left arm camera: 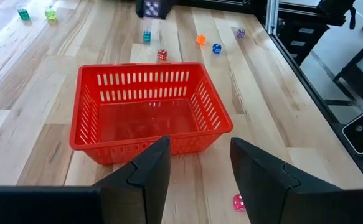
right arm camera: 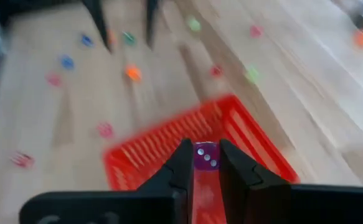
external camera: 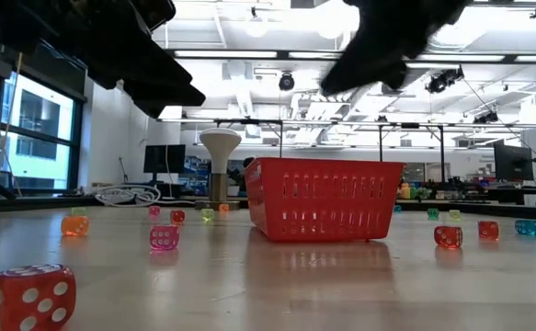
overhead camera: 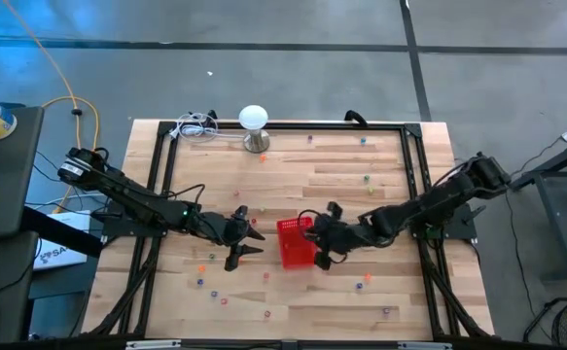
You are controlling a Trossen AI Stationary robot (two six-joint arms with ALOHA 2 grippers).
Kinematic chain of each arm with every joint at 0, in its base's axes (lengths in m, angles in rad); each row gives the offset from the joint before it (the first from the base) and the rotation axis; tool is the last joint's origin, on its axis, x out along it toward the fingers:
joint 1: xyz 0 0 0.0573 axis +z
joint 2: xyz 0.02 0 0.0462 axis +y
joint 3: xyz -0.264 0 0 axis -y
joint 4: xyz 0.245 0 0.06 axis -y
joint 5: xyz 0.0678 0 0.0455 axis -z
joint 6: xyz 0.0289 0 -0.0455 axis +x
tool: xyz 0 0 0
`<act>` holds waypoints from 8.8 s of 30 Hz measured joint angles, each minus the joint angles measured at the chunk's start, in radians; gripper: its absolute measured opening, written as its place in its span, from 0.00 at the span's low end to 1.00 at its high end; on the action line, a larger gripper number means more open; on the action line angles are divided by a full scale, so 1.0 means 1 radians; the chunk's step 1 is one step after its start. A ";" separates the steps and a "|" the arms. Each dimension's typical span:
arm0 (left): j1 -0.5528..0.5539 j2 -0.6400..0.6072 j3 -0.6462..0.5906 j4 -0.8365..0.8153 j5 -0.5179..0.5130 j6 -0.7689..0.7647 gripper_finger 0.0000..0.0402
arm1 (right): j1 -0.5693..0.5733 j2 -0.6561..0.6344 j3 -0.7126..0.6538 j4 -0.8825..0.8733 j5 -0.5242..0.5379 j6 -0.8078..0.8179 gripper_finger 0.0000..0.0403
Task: Pick & Place Dice
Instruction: Put the purple die into the red basket, then put the light blue die into the red basket, then put the orange die into the red basket
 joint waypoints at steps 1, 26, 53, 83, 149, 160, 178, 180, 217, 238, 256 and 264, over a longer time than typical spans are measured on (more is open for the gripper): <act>0.000 0.000 0.000 0.000 0.000 0.000 0.40 | -0.011 0.017 0.001 0.038 -0.021 -0.015 0.08; -0.025 0.000 0.000 -0.009 0.008 0.019 0.40 | -0.098 0.003 -0.001 -0.032 -0.254 0.063 0.48; -0.027 0.000 0.000 -0.026 0.005 0.011 0.40 | 0.054 -0.063 -0.132 -0.752 -0.373 0.917 0.29; -0.032 0.000 -0.001 -0.026 0.008 0.006 0.40 | 0.021 -0.062 -0.181 -0.732 -0.313 1.240 0.45; -0.009 0.000 -0.001 -0.072 0.033 -0.046 0.40 | -0.078 0.113 0.087 -0.141 -0.249 0.150 0.18; 0.095 0.000 0.000 -0.147 0.032 -0.011 0.40 | -0.134 0.112 0.088 -0.071 -0.226 -0.132 0.24; 0.425 -0.373 0.004 -0.343 0.018 0.017 0.40 | -0.342 -0.136 0.088 0.354 0.212 -0.436 0.23; 0.426 -0.424 0.010 -0.318 0.061 -0.040 0.40 | -0.344 -0.146 0.088 0.437 0.110 -0.505 0.23; -0.370 -0.054 -0.036 -0.324 -0.359 -0.269 0.39 | 0.450 0.392 0.276 0.728 0.444 -0.417 0.23; -0.309 0.162 -0.034 -0.410 -0.282 -0.388 0.39 | 0.481 0.409 0.276 0.718 0.428 -0.369 0.23; -0.291 0.168 -0.035 -0.359 -0.211 -0.211 0.39 | 0.496 0.409 0.273 0.662 0.402 -0.230 0.23; -0.286 0.170 -0.037 -0.327 -0.195 -0.103 0.39 | 0.478 0.408 0.274 0.631 0.401 -0.245 0.23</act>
